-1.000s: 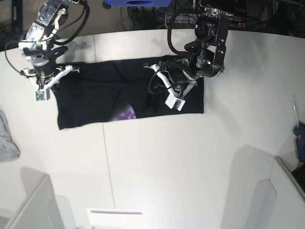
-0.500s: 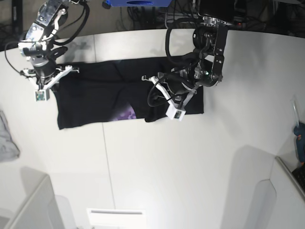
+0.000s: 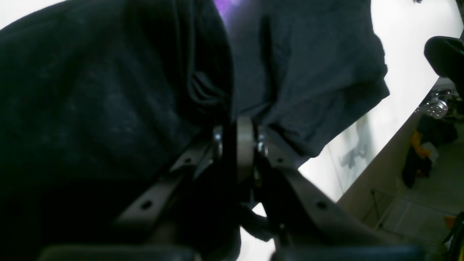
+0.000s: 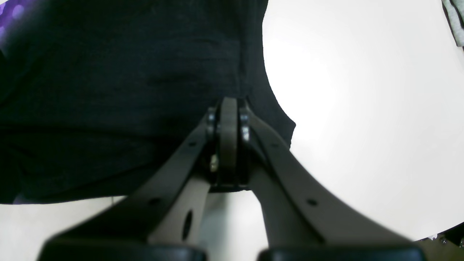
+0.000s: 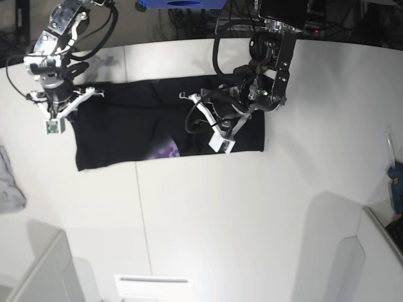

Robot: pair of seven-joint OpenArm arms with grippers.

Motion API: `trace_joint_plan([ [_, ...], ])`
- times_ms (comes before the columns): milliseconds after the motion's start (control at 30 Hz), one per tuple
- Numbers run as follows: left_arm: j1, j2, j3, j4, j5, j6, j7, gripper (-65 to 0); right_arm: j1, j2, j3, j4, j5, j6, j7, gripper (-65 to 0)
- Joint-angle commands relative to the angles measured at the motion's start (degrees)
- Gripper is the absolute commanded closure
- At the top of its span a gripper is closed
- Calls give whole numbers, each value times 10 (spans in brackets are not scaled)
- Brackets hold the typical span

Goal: Fold the T-shirt properly
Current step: 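Grasp the strip end with the left gripper and fold it toward the right gripper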

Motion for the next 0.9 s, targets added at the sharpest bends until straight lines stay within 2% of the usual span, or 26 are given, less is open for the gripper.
trace_joint_plan([
  [0, -9, 3, 0, 9, -10, -3, -10, 0, 4, 3, 2, 8, 6, 0, 12, 0],
  [600, -10, 3, 2, 9, -10, -3, -11, 0, 3, 3, 2, 8, 6, 0, 12, 0],
  [633, -11, 3, 3, 9, -10, -3, -11, -39, 3, 3, 2, 8, 6, 0, 12, 0],
  [800, -11, 5, 4, 9, -10, -3, -12, -349, 3, 3, 2, 8, 6, 0, 12, 0],
  [867, -11, 13, 2, 9, -10, -3, -12, -426, 2, 3, 2, 8, 6, 0, 12, 0],
])
